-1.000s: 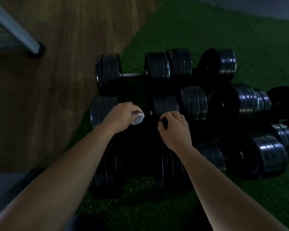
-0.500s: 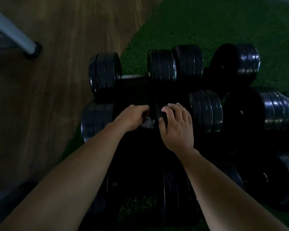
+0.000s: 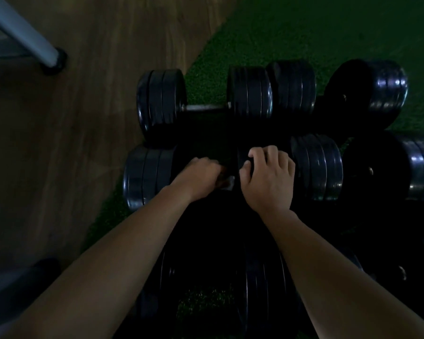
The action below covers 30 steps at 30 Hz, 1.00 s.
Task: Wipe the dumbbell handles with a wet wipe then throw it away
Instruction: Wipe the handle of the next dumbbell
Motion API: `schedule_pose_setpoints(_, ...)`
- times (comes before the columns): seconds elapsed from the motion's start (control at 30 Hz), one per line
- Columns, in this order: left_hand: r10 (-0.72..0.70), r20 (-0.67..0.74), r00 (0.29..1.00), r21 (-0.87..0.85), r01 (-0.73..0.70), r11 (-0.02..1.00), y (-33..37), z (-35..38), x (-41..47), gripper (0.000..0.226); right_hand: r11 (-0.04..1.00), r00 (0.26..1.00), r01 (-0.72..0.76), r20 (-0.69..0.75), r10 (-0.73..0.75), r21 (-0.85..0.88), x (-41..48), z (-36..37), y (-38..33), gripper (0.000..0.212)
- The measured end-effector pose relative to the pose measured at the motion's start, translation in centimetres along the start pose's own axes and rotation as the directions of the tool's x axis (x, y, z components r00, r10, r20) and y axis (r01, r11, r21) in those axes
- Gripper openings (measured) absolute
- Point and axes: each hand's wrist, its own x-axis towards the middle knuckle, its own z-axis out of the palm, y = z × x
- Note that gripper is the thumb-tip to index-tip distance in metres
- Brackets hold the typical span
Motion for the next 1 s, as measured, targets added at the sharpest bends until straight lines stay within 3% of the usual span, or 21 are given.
schedule_pose_setpoints(0.1,0.033,0.026,0.999,0.226,-0.038,0.973,-0.2,-0.5,0.4,0.025,0.999,1.000,-0.021,-0.003,0.021,0.035,0.2,0.2,0.3,0.030)
schedule_pose_setpoints(0.17,-0.001,0.002,1.000,0.252,0.000,0.968,-0.6,-0.3,0.7,0.025,0.998,0.999,-0.041,-0.028,0.043,0.051,0.0,0.4,0.1,0.030)
schedule_pose_setpoints(0.27,-0.052,-0.041,0.998,0.111,0.056,0.992,-0.8,0.6,0.7,0.020,0.997,0.997,-0.052,-0.046,0.054,0.057,-0.2,0.6,-0.1,0.030)
schedule_pose_setpoints(0.4,-0.024,-0.117,0.993,-0.118,0.010,0.993,-0.2,1.8,0.2,0.017,0.996,0.995,-0.056,-0.075,0.061,0.066,-0.3,1.0,0.0,0.030)
schedule_pose_setpoints(0.67,-0.133,-0.071,0.989,-0.437,0.089,0.895,-0.4,2.1,-0.7,0.029,0.996,0.995,-0.038,-0.085,0.046,0.086,-0.2,1.1,0.2,0.032)
schedule_pose_setpoints(0.83,-0.119,-0.031,0.992,-0.376,0.098,0.921,0.0,1.7,-0.3,0.014,0.996,0.996,-0.015,-0.087,0.022,0.083,-0.2,1.0,0.2,0.036)
schedule_pose_setpoints(1.0,-0.210,-0.025,0.977,-0.230,0.199,0.953,0.0,1.0,-0.5,0.023,0.996,0.998,-0.009,-0.055,0.014,0.085,0.0,0.9,0.2,0.038)
